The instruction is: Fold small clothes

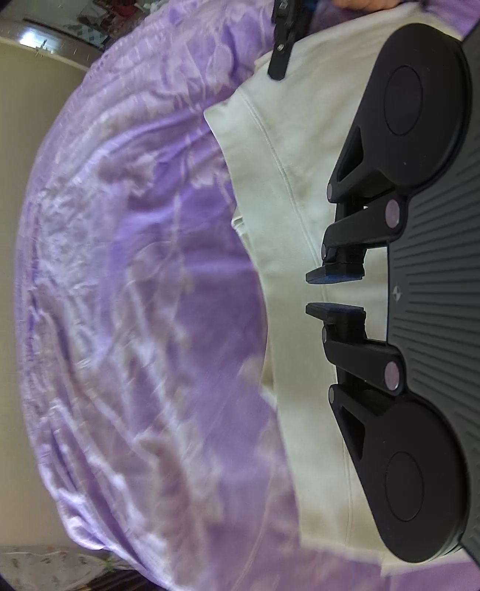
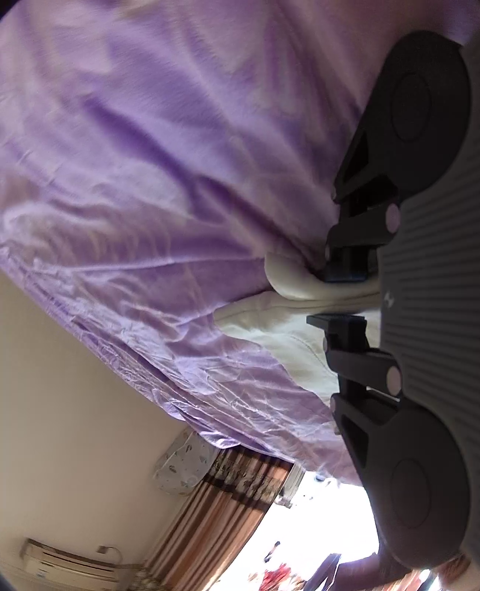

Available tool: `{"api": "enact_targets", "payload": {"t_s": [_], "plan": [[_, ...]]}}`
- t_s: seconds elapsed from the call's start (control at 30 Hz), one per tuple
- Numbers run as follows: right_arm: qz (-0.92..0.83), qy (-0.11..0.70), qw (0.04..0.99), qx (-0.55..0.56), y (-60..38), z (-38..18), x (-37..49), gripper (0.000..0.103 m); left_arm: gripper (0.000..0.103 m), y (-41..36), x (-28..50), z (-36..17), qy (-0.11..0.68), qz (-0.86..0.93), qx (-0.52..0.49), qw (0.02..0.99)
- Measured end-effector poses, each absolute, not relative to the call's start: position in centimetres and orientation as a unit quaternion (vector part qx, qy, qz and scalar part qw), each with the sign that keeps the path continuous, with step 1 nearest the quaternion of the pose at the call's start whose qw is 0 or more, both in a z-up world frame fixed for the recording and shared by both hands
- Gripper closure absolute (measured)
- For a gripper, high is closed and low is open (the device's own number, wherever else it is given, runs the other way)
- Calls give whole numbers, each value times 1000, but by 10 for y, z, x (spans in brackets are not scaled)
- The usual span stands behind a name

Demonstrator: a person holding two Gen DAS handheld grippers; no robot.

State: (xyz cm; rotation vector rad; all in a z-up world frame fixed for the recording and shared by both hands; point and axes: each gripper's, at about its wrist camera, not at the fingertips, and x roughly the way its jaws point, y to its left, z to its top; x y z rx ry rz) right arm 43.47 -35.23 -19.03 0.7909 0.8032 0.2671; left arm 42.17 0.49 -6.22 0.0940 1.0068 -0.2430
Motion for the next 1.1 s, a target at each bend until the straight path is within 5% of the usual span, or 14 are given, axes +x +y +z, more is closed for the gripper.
{"api": "enact_targets", "payload": {"t_s": [0.17, 0.47, 0.8, 1.1], "plan": [[123, 373, 876, 280, -322, -149, 424, 92, 87, 58, 387, -13, 474, -104, 82, 871], [150, 375, 871, 279, -259, -79, 417, 94, 87, 144, 338, 33, 440, -63, 69, 893], [170, 399, 862, 262, -130, -31, 432, 94, 87, 216, 310, 21, 428, -76, -10, 900], [173, 435, 850, 240, -1, -52, 450, 95, 87, 249, 316, -15, 438, -95, -66, 891]]}}
